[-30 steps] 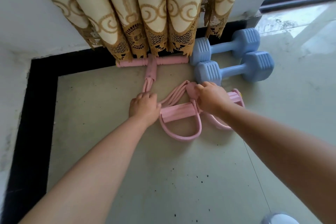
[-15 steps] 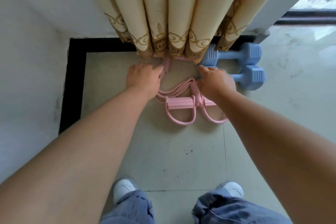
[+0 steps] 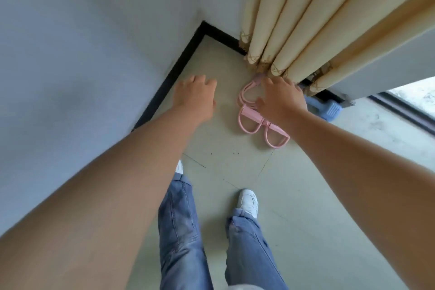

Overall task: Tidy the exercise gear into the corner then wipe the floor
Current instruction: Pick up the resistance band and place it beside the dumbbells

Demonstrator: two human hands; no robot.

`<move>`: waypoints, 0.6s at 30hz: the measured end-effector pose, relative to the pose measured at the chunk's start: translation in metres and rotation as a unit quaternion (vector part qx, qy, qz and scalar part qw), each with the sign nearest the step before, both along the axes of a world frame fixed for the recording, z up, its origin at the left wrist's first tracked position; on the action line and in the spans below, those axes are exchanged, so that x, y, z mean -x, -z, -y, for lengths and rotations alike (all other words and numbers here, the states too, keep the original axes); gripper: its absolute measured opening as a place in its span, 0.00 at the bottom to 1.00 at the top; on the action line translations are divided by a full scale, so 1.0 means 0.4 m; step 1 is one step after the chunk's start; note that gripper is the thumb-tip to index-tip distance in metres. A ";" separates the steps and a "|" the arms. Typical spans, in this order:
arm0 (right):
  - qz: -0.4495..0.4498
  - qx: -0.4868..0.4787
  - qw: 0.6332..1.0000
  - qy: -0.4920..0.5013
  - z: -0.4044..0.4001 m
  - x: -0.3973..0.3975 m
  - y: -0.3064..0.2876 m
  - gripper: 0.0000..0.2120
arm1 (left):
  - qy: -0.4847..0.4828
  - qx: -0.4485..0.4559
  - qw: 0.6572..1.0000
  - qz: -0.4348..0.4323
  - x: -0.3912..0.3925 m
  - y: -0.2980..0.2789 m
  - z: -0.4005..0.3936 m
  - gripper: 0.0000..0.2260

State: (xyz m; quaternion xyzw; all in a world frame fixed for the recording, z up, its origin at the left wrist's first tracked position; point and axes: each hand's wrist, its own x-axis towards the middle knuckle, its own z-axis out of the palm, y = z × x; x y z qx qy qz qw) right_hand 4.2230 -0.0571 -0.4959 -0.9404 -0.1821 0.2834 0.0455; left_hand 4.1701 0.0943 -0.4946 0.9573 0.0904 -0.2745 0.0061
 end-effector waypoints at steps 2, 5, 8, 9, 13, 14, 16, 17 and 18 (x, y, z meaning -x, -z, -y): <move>-0.004 -0.008 0.998 -0.055 -0.039 0.064 -0.082 0.19 | -0.043 -0.006 0.999 -0.002 0.112 -0.086 -0.013 0.16; -0.022 -0.024 0.990 -0.140 -0.108 0.190 -0.185 0.16 | -0.119 -0.011 0.993 -0.012 0.299 -0.186 -0.031 0.18; -0.044 -0.037 0.967 -0.249 -0.177 0.349 -0.258 0.16 | -0.212 -0.006 0.977 -0.014 0.512 -0.263 -0.040 0.21; -0.048 -0.038 0.956 -0.287 -0.196 0.410 -0.279 0.17 | -0.246 -0.002 0.969 -0.012 0.588 -0.285 -0.038 0.22; -0.056 -0.045 0.900 -0.430 -0.222 0.683 -0.350 0.23 | -0.395 0.012 0.918 0.018 0.921 -0.361 0.025 0.24; -0.057 -0.044 0.884 -0.462 -0.212 0.759 -0.364 0.24 | -0.430 0.017 0.902 0.021 1.010 -0.379 0.058 0.25; -0.059 -0.043 0.852 -0.519 -0.166 0.918 -0.386 0.25 | -0.493 0.017 0.869 0.022 1.194 -0.410 0.154 0.25; -0.057 -0.045 0.835 -0.545 -0.134 0.997 -0.395 0.25 | -0.519 0.015 0.854 0.026 1.284 -0.423 0.212 0.26; -0.058 -0.047 0.818 -0.570 -0.095 1.079 -0.405 0.26 | -0.545 0.013 0.838 0.031 1.374 -0.434 0.277 0.26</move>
